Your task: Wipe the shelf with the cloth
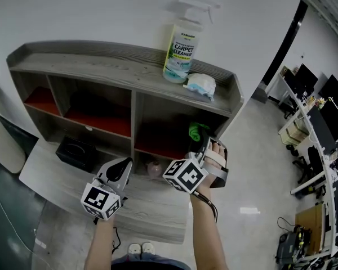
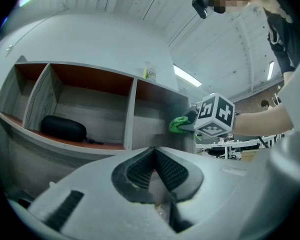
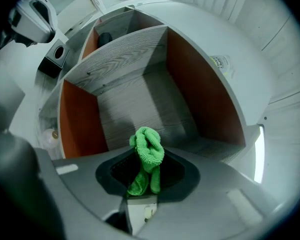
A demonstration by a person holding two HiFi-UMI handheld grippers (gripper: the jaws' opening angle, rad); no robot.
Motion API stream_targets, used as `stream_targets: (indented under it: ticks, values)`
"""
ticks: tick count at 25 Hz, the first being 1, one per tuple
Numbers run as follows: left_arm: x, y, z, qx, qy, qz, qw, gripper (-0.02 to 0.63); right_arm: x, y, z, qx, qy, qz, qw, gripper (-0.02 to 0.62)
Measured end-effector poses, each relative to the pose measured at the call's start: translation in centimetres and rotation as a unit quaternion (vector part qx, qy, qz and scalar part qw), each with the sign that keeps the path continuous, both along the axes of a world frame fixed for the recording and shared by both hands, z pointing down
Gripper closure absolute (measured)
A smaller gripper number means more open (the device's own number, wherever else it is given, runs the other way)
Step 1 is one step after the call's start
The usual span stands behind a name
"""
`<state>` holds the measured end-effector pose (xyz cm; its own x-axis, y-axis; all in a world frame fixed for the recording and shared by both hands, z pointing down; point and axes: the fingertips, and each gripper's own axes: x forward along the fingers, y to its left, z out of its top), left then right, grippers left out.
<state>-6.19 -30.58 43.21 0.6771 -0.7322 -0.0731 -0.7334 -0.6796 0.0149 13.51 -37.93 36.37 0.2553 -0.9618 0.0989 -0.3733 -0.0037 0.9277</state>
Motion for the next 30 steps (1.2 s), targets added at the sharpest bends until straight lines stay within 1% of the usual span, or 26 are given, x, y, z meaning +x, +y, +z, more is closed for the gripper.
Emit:
stream_targets:
  ticks: [4, 8, 11, 17, 20, 24, 27, 30]
  values:
    - [-0.2, 0.1, 0.3, -0.002, -0.003, -0.003, 1.0000, 0.607, 0.1, 0.3, 3.6, -0.032, -0.026, 0.002, 0.999, 0.492]
    - [-0.3, 0.3, 0.7, -0.007, -0.006, -0.003, 1.0000, 0.607, 0.2, 0.7, 7.8, -0.070, -0.055, 0.005, 0.996, 0.492]
    - [-0.4, 0.3, 1.0, -0.010, -0.009, -0.003, 0.9999, 0.607, 0.1, 0.8, 9.9, -0.089, -0.071, 0.006, 0.993, 0.492]
    - [-0.5, 0.1, 1.2, -0.012, -0.010, -0.004, 0.9999, 0.607, -0.1, 1.1, 10.1, -0.092, -0.110, 0.010, 0.990, 0.492]
    - [-0.4, 0.0, 1.1, -0.012, -0.009, -0.002, 0.9999, 0.607, -0.6, 1.0, 10.6, -0.100, -0.107, 0.019, 0.989, 0.492]
    - [-0.6, -0.2, 1.1, -0.011, -0.008, -0.003, 0.9999, 0.607, -1.6, 0.8, 11.7, -0.124, -0.099, 0.027, 0.987, 0.492]
    - [-1.2, -0.3, 1.2, -0.012, -0.006, -0.008, 0.9999, 0.607, -3.1, 0.4, 12.3, -0.145, -0.116, 0.018, 0.982, 0.492]
    - [-2.0, -0.5, 1.4, -0.014, -0.005, -0.016, 0.9998, 0.607, -5.4, -0.2, 12.5, -0.158, -0.126, -0.005, 0.979, 0.495]
